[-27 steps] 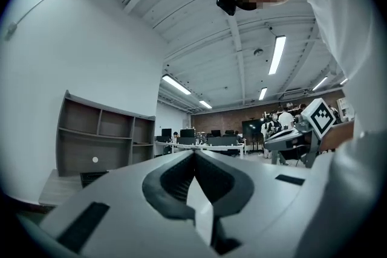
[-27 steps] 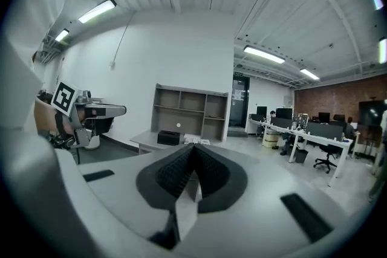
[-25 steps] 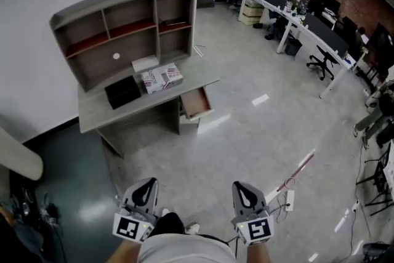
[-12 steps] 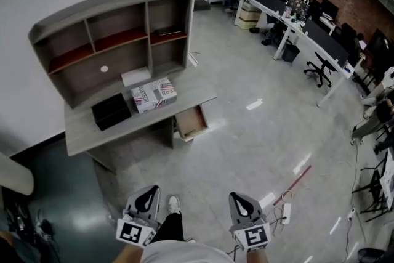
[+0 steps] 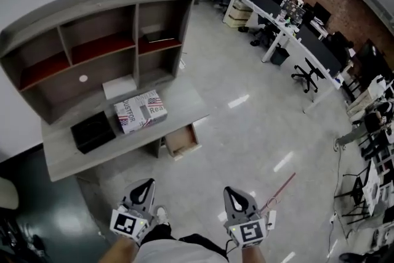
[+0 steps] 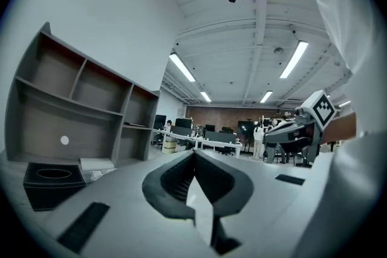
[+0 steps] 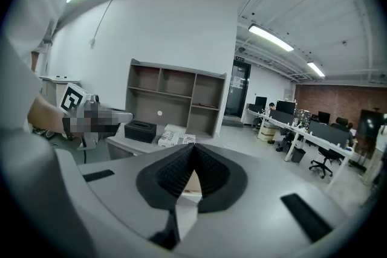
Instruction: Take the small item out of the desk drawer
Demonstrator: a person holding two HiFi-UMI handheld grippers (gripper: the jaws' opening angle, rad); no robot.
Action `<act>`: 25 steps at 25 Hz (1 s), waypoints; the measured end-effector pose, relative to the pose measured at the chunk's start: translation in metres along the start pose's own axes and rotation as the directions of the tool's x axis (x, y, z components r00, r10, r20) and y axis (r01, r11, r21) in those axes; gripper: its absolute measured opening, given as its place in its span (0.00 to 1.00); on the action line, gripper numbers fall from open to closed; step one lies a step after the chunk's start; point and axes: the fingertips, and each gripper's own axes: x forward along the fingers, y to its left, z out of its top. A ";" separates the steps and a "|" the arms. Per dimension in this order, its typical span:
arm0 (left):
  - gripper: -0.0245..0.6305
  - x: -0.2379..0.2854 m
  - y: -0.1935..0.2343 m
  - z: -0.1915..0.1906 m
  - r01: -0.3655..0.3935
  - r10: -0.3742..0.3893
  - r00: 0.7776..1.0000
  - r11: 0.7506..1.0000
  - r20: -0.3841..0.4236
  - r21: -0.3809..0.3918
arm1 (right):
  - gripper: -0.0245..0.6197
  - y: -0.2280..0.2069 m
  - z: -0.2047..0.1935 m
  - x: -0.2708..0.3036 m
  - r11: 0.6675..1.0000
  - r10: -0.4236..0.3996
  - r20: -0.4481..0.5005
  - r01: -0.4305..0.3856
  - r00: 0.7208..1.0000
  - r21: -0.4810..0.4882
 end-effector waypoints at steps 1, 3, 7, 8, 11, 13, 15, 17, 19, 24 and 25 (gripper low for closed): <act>0.07 0.008 0.002 -0.001 0.015 -0.015 1.000 1.000 -0.004 -0.005 | 0.07 -0.002 -0.002 0.004 1.000 -0.008 -0.013 0.008 1.000 0.003; 0.07 0.022 0.005 -0.002 0.044 -0.044 0.999 0.999 -0.011 -0.013 | 0.07 -0.006 -0.007 0.006 1.000 -0.027 -0.039 0.027 0.999 0.013; 0.07 0.049 0.003 0.005 0.095 -0.095 0.995 0.995 0.005 -0.010 | 0.07 -0.024 -0.010 0.008 0.996 -0.076 -0.060 0.078 0.995 0.041; 0.07 0.055 0.000 0.008 0.107 -0.107 0.994 0.994 0.007 -0.009 | 0.07 -0.029 -0.009 0.010 0.995 -0.084 -0.061 0.087 0.995 0.046; 0.07 0.067 -0.005 0.015 0.127 -0.127 0.992 0.992 0.010 -0.012 | 0.07 -0.039 -0.004 0.022 0.995 -0.089 -0.051 0.092 0.995 0.048; 0.07 0.073 -0.005 0.015 0.124 -0.124 0.992 0.992 0.006 -0.017 | 0.07 -0.043 0.001 0.033 0.997 -0.076 -0.034 0.077 0.997 0.032; 0.07 0.079 -0.003 0.012 0.110 -0.110 0.994 0.994 -0.006 -0.015 | 0.07 -0.047 0.006 0.043 0.998 -0.055 -0.011 0.055 0.998 0.005; 0.07 0.088 0.001 0.011 0.088 -0.088 0.996 0.996 -0.012 -0.009 | 0.07 -0.053 0.006 0.055 0.999 -0.031 0.003 0.031 1.000 -0.012; 0.07 0.099 0.002 0.014 0.070 -0.070 0.998 0.998 -0.008 0.000 | 0.07 -0.061 0.003 0.068 1.000 -0.005 0.000 0.005 1.000 -0.016; 0.07 0.111 0.002 0.035 0.015 -0.015 1.000 0.999 -0.003 0.050 | 0.07 -0.085 -0.007 0.097 0.994 0.060 -0.031 -0.062 0.998 -0.085; 0.07 0.112 0.005 0.035 -0.006 0.007 1.000 0.999 -0.006 0.051 | 0.07 -0.088 -0.009 0.102 0.992 0.070 -0.034 -0.073 0.997 -0.104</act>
